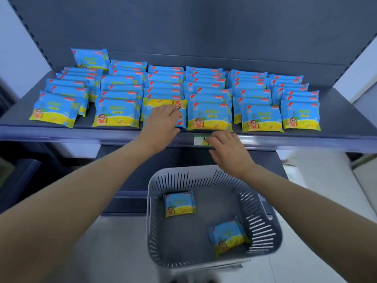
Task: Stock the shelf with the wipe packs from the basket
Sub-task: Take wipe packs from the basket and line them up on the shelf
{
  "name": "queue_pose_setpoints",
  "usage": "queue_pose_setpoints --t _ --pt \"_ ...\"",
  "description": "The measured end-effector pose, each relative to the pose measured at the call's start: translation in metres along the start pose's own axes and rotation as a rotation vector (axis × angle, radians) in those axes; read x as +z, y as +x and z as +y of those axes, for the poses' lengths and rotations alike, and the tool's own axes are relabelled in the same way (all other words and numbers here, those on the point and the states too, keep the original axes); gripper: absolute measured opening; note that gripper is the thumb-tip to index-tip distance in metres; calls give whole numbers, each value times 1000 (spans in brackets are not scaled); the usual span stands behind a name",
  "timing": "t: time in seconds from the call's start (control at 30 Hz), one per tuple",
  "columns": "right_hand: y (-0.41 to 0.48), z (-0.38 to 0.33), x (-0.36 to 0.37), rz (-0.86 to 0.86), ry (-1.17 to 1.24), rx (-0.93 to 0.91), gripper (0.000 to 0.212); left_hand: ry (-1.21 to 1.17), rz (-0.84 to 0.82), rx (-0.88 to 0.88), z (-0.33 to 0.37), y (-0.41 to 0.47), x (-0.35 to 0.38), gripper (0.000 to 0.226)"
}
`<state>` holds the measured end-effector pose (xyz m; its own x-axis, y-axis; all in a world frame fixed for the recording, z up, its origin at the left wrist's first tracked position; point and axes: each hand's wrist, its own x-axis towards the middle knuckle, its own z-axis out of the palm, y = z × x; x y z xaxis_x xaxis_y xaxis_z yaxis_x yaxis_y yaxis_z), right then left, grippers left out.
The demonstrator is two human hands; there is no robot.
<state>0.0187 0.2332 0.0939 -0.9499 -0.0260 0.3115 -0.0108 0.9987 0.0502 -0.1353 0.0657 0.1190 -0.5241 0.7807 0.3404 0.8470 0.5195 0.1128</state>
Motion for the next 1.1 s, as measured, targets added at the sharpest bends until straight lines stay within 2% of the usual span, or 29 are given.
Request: queue_pose_setpoints --t 0.13,0.33,0.47,0.63,0.8,1.0,1.1 --pt "-34 -2 30 -191 46 -16 30 -36 -114 66 31 -51 28 33" --pt "-45 13 45 -219 88 1 33 -59 -148 -53 34 -81 45 31" --pt "-59 21 59 -309 74 -2 34 -93 -217 -67 46 -93 63 34" --pt "-99 19 94 -629 38 41 41 -82 -403 -127 62 -117 104 37" --pt "-137 14 137 -952 25 9 55 -69 -546 -211 64 -142 143 42" --pt "-164 12 180 -1218 6 -13 74 -73 -573 -292 62 -160 181 46" --pt "-168 12 196 -1244 -12 -14 78 -59 -576 -305 62 -165 193 45"
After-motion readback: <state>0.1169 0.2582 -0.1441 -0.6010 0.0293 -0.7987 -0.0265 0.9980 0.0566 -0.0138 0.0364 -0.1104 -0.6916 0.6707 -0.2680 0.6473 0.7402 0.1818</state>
